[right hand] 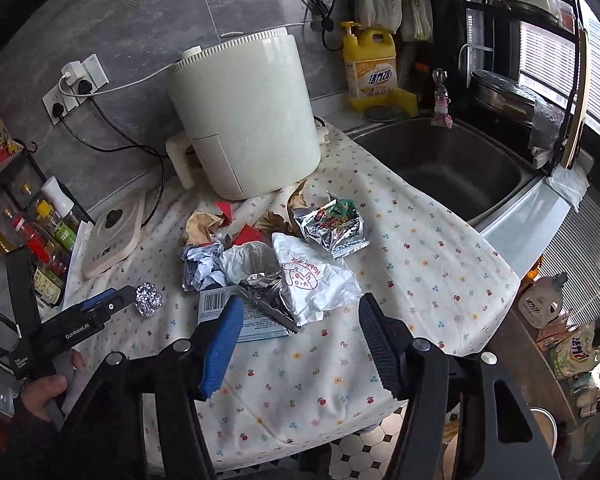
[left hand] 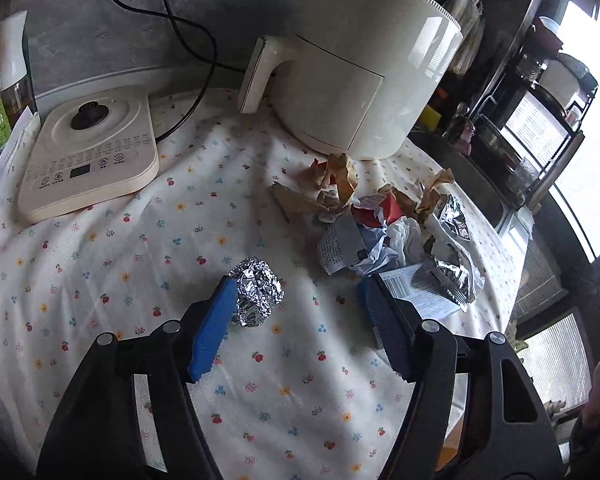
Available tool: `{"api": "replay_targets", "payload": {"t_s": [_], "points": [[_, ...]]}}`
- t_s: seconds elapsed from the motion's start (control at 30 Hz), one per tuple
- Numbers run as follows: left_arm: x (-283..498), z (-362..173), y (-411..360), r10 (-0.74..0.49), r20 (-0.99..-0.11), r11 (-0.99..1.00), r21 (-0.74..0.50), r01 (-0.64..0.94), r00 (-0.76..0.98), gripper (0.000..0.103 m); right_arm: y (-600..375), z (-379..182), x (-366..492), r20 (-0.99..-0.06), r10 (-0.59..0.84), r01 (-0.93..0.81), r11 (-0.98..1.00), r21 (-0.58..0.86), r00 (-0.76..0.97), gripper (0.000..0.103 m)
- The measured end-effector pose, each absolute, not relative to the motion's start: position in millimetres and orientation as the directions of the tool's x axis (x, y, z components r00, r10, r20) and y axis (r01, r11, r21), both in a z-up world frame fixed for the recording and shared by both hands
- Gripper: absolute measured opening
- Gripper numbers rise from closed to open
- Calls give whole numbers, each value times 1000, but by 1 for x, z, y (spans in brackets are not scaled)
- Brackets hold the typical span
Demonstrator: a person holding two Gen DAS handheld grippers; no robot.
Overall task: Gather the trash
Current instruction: 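Grasp the foil ball with the left tool while the right tool grasps the white plastic bag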
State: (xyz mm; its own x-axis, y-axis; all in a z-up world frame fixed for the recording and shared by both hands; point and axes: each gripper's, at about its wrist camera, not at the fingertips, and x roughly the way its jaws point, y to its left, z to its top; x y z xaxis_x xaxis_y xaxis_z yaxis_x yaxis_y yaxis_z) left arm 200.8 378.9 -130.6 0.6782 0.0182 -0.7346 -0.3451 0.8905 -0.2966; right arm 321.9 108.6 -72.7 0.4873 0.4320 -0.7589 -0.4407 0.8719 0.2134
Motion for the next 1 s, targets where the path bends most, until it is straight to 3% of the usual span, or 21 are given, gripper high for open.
{"api": "replay_targets", "payload": {"t_s": [0.17,0.5,0.57,0.63,0.77,0.87,1.0], "points": [[217,-148,386,28,-750,899,-269,-344,661,62,117,-91,339,-793,413,-428,877,216,447,47],[228,-151,411,57,-775,896,-239,-375,629,61,158,-125,383,-836,395,-448,870,207,381,44],[226,-158,420,48,-784,883,-256,-393,619,60,167,-133,389,-846,385,-455,869,196,370,40],[224,-165,424,37,-796,875,-266,-404,604,39,174,-141,394,-857,370,-455,871,186,359,32],[221,-165,423,30,-789,875,-276,-398,614,24,176,-150,400,-870,359,-458,870,182,338,13],[221,-158,419,29,-778,881,-277,-384,627,6,168,-145,399,-860,378,-453,869,202,342,6],[221,-150,413,47,-772,893,-251,-373,633,4,158,-132,391,-835,420,-466,854,230,357,4]]}}
